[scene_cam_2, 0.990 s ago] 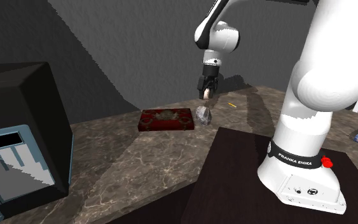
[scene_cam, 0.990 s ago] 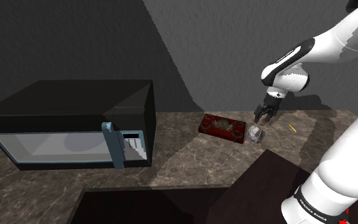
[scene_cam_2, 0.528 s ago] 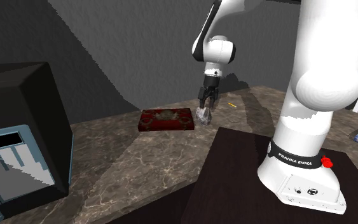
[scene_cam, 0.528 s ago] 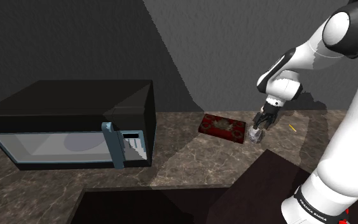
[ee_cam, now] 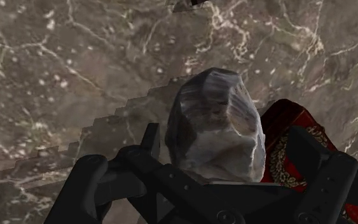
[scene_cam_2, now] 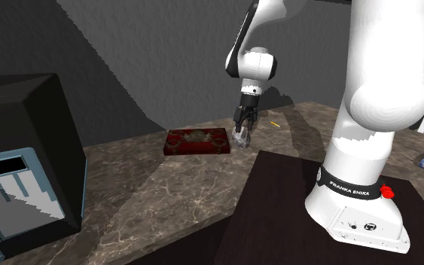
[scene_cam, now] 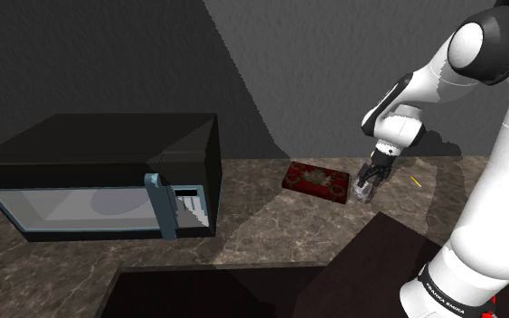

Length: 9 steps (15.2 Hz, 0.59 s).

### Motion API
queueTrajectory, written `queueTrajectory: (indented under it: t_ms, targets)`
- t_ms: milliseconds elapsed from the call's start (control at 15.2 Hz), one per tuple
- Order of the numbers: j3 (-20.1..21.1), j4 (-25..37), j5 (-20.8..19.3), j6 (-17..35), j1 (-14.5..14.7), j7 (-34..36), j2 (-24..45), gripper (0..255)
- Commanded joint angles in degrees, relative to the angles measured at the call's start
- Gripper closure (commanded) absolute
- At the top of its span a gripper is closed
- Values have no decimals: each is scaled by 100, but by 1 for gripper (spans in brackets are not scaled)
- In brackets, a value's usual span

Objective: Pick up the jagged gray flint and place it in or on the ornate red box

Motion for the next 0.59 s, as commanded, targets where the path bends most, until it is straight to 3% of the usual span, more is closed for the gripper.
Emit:
queueTrajectory:
  t_ms: [0, 66, 132, 528]
  targets:
    - [1, -1, 2, 1, 0, -1, 1, 0]
    - [0, 0, 1, 1, 0, -1, 0, 0]
    - [0, 0, 1, 1, 0, -1, 0, 255]
    - [-2, -11, -10, 3, 6, 11, -14, 255]
